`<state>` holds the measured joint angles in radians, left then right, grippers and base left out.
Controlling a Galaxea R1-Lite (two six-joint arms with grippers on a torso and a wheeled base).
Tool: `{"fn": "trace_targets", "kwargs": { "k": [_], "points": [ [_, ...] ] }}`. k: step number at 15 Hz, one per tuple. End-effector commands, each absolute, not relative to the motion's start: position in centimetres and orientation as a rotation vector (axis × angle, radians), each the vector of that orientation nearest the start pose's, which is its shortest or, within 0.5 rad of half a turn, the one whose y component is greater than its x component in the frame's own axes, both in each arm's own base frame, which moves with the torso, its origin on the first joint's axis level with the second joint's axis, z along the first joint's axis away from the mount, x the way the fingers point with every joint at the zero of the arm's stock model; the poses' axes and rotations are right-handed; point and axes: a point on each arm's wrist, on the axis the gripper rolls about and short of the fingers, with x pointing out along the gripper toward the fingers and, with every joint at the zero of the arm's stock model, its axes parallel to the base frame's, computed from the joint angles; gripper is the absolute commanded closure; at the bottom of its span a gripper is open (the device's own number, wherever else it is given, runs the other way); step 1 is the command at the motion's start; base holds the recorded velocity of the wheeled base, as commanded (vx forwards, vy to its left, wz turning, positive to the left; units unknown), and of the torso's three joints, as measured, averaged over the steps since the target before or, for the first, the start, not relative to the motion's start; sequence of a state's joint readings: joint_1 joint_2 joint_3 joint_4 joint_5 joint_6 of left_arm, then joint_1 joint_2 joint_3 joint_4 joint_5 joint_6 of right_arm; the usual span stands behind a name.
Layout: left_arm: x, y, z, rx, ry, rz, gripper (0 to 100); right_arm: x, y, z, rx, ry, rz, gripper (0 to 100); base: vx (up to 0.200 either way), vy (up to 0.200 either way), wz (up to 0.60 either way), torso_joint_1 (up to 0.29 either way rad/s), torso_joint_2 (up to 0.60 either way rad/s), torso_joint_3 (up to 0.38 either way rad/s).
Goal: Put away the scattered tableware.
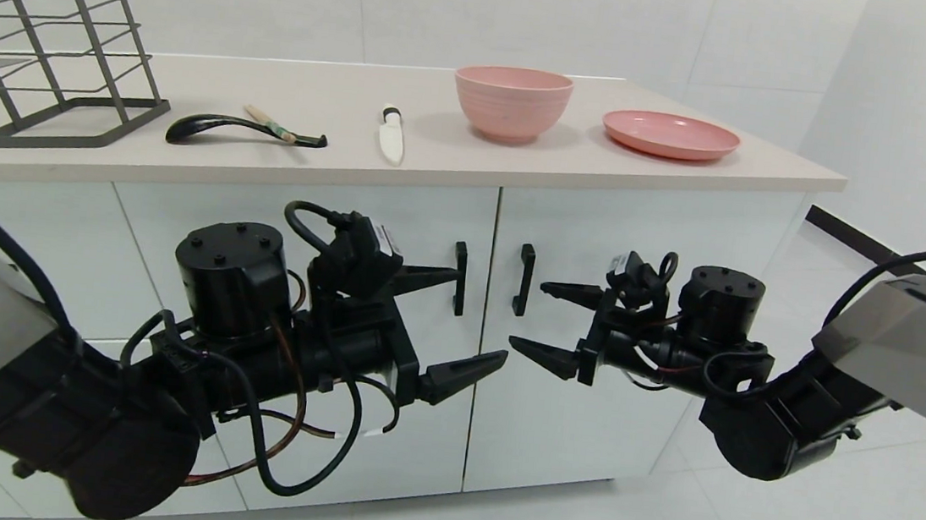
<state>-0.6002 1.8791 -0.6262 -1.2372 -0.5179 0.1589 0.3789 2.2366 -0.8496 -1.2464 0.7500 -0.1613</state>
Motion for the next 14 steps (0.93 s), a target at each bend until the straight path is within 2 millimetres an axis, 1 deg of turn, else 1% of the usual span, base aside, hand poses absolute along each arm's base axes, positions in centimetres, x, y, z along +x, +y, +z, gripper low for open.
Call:
{"fn": "trace_targets", "kwargs": {
  "k": [1, 4, 7, 9, 14],
  "points": [
    [25.7, -19.0, 13.8, 0.142, -0.067, -1.119, 0, 35.8, 16.0, 6.1, -0.117, 0.052, 1.137, 0, 0.000, 0.000, 0.00, 0.000, 0.00, 0.000],
    [26.1, -19.1, 13.5, 0.136, -0.072, -1.114, 0, 36.4, 16.3, 6.8, -0.121, 0.013, 1.146, 0, 0.000, 0.000, 0.00, 0.000, 0.00, 0.000],
    [26.2, -19.6, 13.8, 0.104, -0.073, -1.118, 0, 36.9, 16.7, 6.9, -0.122, -0.005, 1.172, 0, 0.000, 0.000, 0.00, 0.000, 0.00, 0.000],
    [26.9, -20.0, 14.4, 0.097, -0.103, -1.102, 0, 37.1, 17.4, 6.4, -0.122, -0.004, 1.189, 0, 0.000, 0.000, 0.00, 0.000, 0.00, 0.000],
    [27.4, -19.8, 14.1, 0.095, -0.094, -1.089, 0, 36.9, 19.5, 5.1, -0.120, -0.018, 1.262, 0, 0.000, 0.000, 0.00, 0.000, 0.00, 0.000]
  ]
}}
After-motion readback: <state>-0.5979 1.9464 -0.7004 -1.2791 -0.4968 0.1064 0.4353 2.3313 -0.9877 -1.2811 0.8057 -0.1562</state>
